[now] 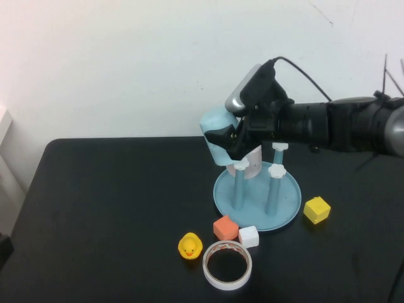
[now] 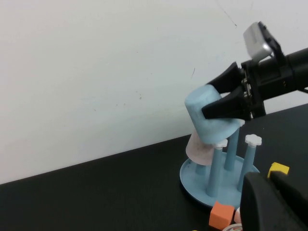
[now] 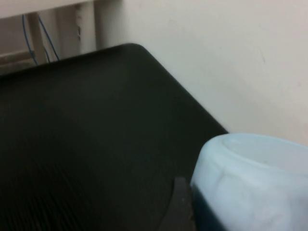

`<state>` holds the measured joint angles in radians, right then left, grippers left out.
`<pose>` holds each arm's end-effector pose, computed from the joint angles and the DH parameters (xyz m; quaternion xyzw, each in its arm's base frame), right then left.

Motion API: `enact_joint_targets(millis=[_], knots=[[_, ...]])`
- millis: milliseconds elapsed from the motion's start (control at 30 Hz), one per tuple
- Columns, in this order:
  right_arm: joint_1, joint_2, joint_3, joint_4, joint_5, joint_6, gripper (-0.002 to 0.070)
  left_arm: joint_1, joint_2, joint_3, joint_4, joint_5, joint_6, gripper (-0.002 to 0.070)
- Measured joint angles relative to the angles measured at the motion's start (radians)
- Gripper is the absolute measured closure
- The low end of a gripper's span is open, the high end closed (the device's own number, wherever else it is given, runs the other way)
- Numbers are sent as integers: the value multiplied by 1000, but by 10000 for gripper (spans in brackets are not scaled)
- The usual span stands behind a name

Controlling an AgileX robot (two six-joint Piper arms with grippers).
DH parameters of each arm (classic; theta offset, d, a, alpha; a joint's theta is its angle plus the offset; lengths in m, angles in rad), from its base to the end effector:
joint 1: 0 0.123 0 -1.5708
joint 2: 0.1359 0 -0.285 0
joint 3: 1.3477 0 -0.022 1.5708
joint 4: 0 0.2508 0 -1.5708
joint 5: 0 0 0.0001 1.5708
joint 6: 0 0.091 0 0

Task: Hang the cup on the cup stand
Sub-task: Place the cup on the cup holder

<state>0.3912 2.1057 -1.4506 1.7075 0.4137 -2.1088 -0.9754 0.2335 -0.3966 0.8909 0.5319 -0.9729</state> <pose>0.4237 0.2141 0.1893 -0.4163 0.7415 0.1759 0.4959 0.0606 -0.0253 0.3006 0.1664 0.7211 -0.2250 0.6337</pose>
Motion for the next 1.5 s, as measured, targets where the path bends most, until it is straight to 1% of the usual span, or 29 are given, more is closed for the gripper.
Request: enact_joint_targets(millis=[200,1267,1500], knots=[[-19,27,-8,0,-41,11,102,0,0,0,1,7,0,675],[-26,42,1,3,-30,90,102,0,0,4,1,13,19,675],[-26,42,1,-42,-34,217,103,0,0,4,1,15,19,675]])
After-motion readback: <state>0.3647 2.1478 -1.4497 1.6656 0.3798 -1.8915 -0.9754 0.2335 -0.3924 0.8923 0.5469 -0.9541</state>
